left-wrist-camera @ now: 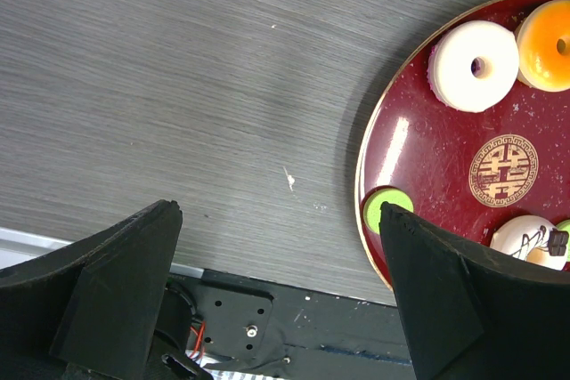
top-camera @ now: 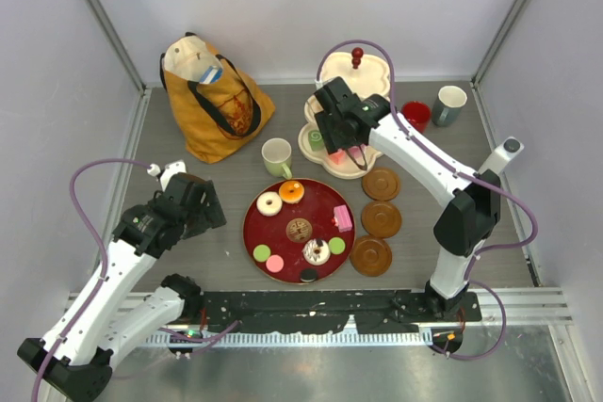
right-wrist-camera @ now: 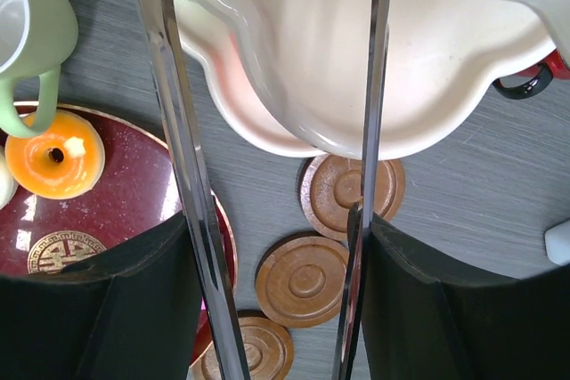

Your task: Serve the afternoon tea

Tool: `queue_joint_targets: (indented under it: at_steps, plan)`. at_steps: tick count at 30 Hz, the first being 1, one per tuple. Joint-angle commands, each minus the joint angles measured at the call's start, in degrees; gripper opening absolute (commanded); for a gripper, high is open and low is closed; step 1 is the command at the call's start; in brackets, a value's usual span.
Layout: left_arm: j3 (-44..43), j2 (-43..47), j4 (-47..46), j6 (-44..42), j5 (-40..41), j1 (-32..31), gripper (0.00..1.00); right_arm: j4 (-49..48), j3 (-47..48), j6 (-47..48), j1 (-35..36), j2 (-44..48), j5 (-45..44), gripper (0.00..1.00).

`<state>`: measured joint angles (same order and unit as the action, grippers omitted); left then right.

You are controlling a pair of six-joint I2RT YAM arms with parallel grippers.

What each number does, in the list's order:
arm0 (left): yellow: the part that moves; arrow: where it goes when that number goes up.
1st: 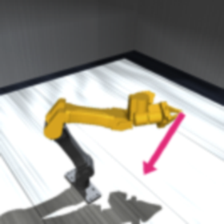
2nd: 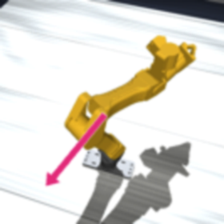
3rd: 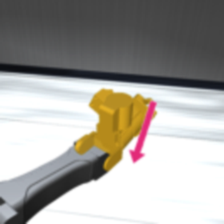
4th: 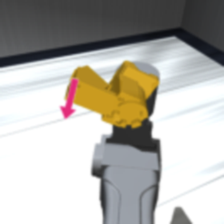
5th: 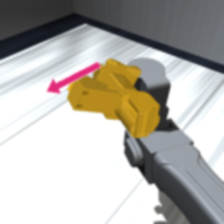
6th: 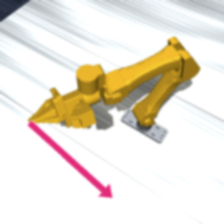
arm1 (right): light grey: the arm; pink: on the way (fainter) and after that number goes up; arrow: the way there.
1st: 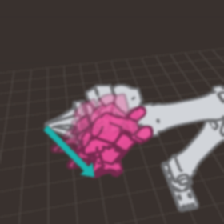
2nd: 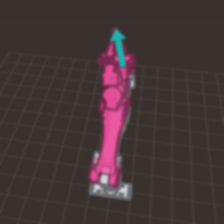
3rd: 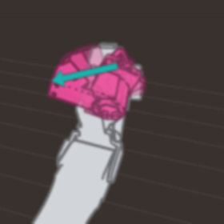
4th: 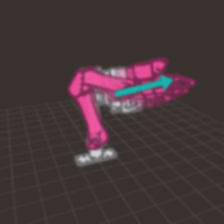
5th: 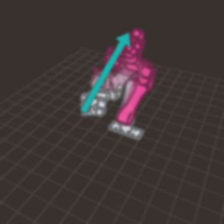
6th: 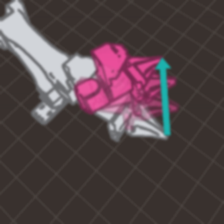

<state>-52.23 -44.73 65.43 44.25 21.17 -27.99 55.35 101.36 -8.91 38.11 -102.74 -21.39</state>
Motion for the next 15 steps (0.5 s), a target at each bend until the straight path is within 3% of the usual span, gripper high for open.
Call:
queue_joint_targets:
  at_steps: [1, 9, 15]
  plan:
    - [0.2, 0.2, -1.3, -1.0, -0.1, 0.2, 1.0, -1.9, 0.6, 0.5, -0.1, 4.7, 2.1, 0.65]
    - [0.2, -0.1, -1.4, -1.1, -0.1, 0.3, 1.0, -8.0, -7.4, 2.5, 2.5, 13.9, 9.5, 0.64]
    - [0.1, -0.1, -1.3, -0.9, 0.1, 0.2, 1.0, -8.2, -13.7, 2.1, 12.7, 20.5, 8.7, 0.64]
